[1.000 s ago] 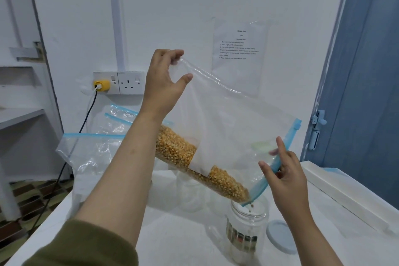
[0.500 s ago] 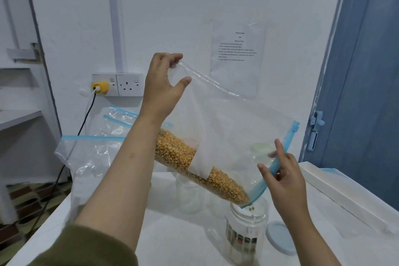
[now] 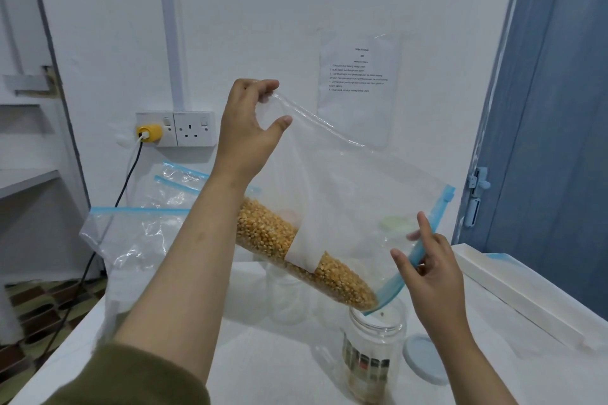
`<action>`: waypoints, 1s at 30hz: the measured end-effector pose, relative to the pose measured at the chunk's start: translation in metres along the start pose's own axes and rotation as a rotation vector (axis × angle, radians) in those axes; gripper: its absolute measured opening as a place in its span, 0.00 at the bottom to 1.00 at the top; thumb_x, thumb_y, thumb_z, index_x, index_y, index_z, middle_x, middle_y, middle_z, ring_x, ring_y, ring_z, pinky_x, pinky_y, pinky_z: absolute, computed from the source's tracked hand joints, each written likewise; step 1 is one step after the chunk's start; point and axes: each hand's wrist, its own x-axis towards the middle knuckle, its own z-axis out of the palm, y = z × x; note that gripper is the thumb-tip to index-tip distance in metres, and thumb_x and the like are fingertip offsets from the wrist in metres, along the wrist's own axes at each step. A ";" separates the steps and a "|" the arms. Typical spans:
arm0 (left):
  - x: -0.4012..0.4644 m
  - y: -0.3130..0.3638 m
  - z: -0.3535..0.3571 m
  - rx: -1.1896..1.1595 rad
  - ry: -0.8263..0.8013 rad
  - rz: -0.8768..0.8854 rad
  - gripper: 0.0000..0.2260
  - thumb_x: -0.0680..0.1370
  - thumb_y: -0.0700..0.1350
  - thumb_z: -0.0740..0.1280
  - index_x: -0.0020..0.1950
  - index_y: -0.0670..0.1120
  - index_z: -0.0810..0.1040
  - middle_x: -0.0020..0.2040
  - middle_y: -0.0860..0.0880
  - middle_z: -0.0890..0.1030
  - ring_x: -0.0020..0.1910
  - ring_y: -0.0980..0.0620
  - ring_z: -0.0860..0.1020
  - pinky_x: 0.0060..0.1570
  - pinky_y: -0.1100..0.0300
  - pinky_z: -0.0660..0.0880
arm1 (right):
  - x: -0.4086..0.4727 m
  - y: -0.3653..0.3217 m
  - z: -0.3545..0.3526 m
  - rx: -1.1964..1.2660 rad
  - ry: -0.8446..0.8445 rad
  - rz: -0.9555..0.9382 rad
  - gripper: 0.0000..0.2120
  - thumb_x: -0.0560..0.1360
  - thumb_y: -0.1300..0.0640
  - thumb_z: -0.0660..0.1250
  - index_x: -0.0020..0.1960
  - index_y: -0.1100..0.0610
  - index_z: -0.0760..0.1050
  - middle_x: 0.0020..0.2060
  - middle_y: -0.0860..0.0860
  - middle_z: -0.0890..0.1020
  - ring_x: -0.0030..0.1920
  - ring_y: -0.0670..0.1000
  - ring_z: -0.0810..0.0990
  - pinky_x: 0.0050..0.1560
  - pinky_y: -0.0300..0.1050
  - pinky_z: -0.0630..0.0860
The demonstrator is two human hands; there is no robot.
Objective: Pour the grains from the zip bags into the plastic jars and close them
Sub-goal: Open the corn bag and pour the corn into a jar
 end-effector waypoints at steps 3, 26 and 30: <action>0.000 0.000 0.000 -0.004 -0.002 -0.004 0.21 0.74 0.41 0.74 0.65 0.44 0.75 0.58 0.52 0.71 0.56 0.58 0.74 0.56 0.73 0.68 | 0.000 0.000 -0.001 0.002 0.002 0.004 0.33 0.76 0.59 0.71 0.76 0.44 0.62 0.50 0.41 0.74 0.46 0.45 0.75 0.44 0.34 0.77; 0.002 0.006 0.001 -0.027 -0.019 -0.015 0.21 0.74 0.40 0.74 0.66 0.43 0.75 0.58 0.50 0.72 0.55 0.58 0.74 0.54 0.75 0.66 | -0.003 -0.003 -0.005 0.004 -0.010 0.015 0.33 0.76 0.60 0.71 0.77 0.48 0.63 0.50 0.43 0.74 0.48 0.44 0.75 0.42 0.30 0.75; 0.000 0.006 0.002 -0.030 -0.018 -0.017 0.21 0.74 0.40 0.74 0.66 0.43 0.75 0.58 0.50 0.72 0.55 0.59 0.73 0.54 0.75 0.66 | -0.004 -0.003 -0.005 0.002 -0.012 0.014 0.33 0.76 0.61 0.71 0.76 0.48 0.63 0.50 0.43 0.75 0.47 0.43 0.75 0.42 0.30 0.75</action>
